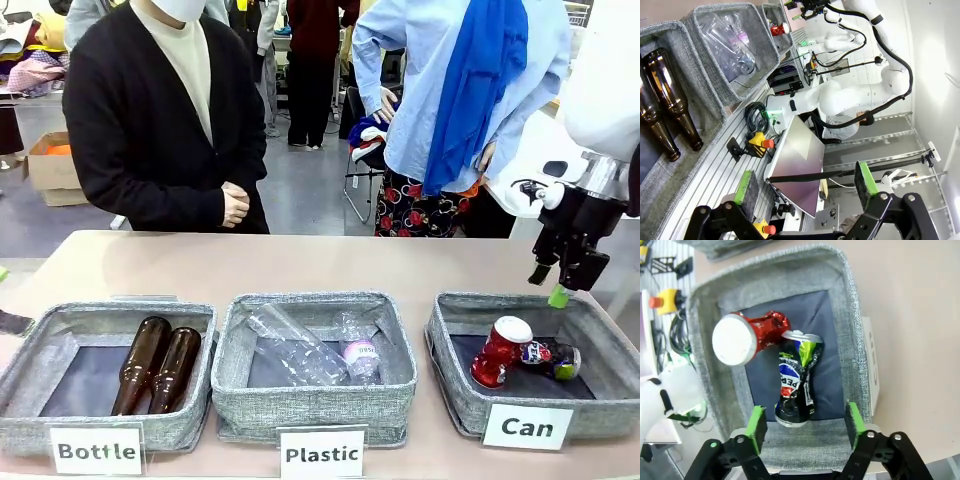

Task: Sort the can waste into the basket.
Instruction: Pick up the can waste from the table and place it in the right Fabric basket.

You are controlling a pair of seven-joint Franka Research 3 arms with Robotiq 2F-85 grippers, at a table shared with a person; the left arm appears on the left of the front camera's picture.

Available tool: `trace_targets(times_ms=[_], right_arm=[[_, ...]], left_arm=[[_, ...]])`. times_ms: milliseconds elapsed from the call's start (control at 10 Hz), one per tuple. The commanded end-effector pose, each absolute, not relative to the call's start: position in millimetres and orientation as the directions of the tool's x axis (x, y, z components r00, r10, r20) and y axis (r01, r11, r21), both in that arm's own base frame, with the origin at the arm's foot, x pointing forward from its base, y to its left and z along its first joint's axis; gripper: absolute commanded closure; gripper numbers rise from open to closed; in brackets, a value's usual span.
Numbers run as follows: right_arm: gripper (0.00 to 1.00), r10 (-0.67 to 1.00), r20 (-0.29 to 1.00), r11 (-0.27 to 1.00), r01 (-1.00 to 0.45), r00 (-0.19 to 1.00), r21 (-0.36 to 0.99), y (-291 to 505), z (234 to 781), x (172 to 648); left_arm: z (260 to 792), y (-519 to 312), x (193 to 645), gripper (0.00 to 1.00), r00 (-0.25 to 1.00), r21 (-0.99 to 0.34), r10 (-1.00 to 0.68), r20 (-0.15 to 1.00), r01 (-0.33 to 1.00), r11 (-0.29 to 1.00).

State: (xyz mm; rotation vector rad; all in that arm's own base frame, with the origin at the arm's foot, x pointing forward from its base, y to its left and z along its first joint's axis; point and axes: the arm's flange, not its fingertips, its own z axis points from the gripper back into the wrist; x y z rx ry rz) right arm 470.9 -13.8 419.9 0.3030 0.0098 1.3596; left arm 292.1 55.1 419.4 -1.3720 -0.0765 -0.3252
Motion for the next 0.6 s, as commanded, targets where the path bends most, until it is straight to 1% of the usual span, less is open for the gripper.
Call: trace_targets(times_ms=[0, 200, 300, 400, 500], right_arm=[[0.0, 0.955, 0.21, 0.16, -0.96, 0.209, 0.23, -14, 424, 474], [0.0, 0.92, 0.283, 0.206, -0.948, 0.272, 0.242, -14, 425, 477], [0.0, 0.84, 0.378, 0.295, -0.912, 0.39, 0.286, -12, 428, 481], [0.0, 0.629, 0.567, 0.402, -0.846, 0.533, 0.349, -3, 433, 487], [0.0, 0.348, 0.634, 0.552, -0.697, 0.691, 0.457, 3, 435, 493]], left_arm=[[420, 58, 287, 0.0, 0.952, -0.95, -0.192, 0.24, 0.271, 0.158], [420, 58, 287, 0.0, 0.952, -0.95, -0.192, 0.24, 0.271, 0.158], [420, 58, 287, 0.0, 0.952, -0.95, -0.192, 0.24, 0.271, 0.158], [420, 58, 287, 0.0, 0.952, -0.95, -0.192, 0.24, 0.271, 0.158], [420, 58, 287, 0.0, 0.952, -0.95, -0.192, 0.24, 0.271, 0.158]])
